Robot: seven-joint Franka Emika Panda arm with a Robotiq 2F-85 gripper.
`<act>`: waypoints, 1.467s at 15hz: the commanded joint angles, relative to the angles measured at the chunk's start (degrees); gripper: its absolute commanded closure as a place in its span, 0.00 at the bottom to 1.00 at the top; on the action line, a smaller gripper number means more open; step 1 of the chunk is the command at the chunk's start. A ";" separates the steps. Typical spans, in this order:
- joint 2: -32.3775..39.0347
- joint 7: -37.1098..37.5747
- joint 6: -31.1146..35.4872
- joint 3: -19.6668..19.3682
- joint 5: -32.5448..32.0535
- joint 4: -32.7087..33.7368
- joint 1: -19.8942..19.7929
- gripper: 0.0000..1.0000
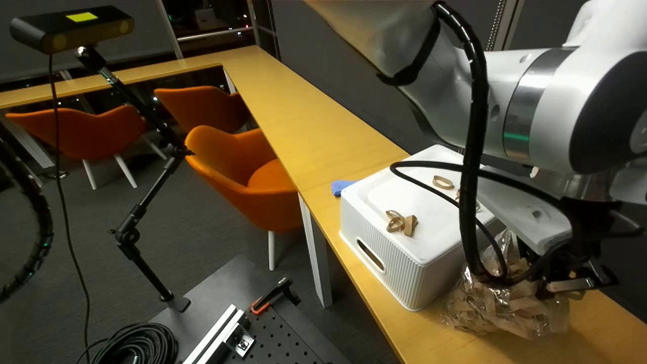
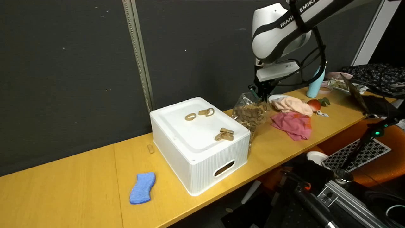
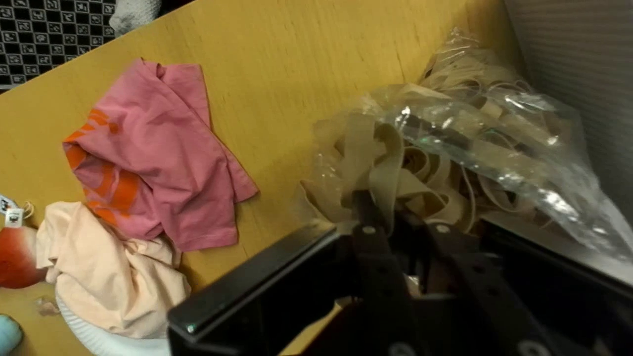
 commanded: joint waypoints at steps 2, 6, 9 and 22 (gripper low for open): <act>0.39 1.43 -0.66 0.91 -0.04 2.12 2.81 0.98; 0.76 1.63 0.05 0.07 0.52 1.38 2.53 0.98; 0.74 1.70 0.93 -1.24 0.15 0.68 1.27 0.98; 3.59 1.44 2.98 -0.45 0.39 2.88 2.67 0.98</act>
